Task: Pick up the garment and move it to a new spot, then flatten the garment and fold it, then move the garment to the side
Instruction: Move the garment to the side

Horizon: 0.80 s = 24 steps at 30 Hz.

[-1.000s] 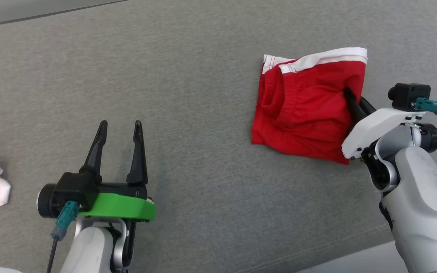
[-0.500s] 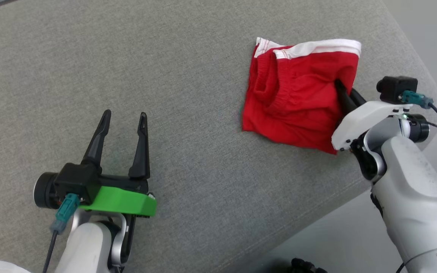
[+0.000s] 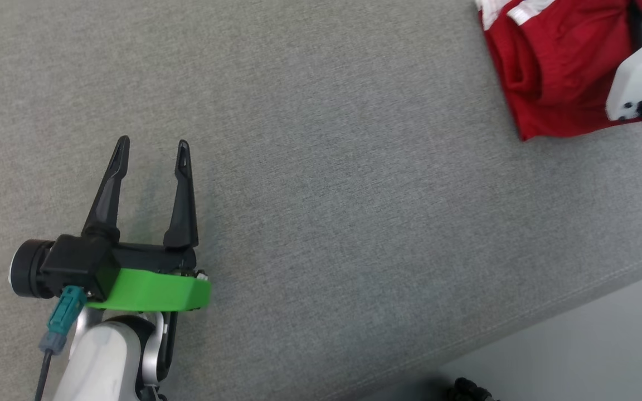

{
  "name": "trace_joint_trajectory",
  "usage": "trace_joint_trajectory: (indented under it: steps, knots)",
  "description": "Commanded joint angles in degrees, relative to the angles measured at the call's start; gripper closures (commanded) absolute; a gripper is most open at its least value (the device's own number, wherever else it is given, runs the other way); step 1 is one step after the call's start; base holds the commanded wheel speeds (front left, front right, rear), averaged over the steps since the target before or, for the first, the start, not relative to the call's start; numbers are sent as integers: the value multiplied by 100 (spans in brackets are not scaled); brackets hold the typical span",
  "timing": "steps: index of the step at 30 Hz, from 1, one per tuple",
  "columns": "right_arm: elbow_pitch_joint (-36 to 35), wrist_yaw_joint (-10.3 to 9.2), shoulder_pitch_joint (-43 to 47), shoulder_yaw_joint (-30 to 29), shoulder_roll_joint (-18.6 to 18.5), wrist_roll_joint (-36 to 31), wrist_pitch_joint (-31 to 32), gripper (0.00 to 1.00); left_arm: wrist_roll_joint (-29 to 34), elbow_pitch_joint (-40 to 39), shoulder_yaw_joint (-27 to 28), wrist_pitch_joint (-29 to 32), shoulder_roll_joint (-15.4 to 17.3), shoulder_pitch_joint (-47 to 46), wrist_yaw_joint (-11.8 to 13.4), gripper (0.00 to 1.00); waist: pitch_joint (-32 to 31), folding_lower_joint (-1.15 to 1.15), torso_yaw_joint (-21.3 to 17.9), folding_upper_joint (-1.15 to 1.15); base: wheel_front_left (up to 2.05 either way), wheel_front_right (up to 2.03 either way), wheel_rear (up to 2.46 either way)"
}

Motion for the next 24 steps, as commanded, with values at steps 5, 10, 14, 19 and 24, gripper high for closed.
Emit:
trace_joint_trajectory:
  steps: [5, 10, 14, 19, 24]
  knots:
    - [379, -9, -504, -455, -307, -411, 0, 100, 87, -249, -69, 75, 75, 26, 53, 0, 531, 0, 452, 0, 0, 0, 0]
    - [735, -9, -781, -858, -441, -803, -142, 100, 111, -320, -121, 89, 79, -32, 58, 0, 661, 0, 545, 0, 0, 0, 0]
    - [922, -9, -890, -1284, -458, -1189, -352, 0, 106, -290, -164, 73, 52, -64, 58, 0, 668, 0, 577, 0, 0, 0, 0]
    - [917, -9, -861, -1691, -206, -1769, -786, 0, 49, -198, -190, 25, 18, -98, 60, 0, 557, 0, 569, 0, 0, 0, 0]
    - [894, -9, -780, -1764, 212, -1970, -1101, 0, -74, -8, -201, -93, -53, -152, 4, 0, 259, 0, 555, 0, 0, 0, 0]
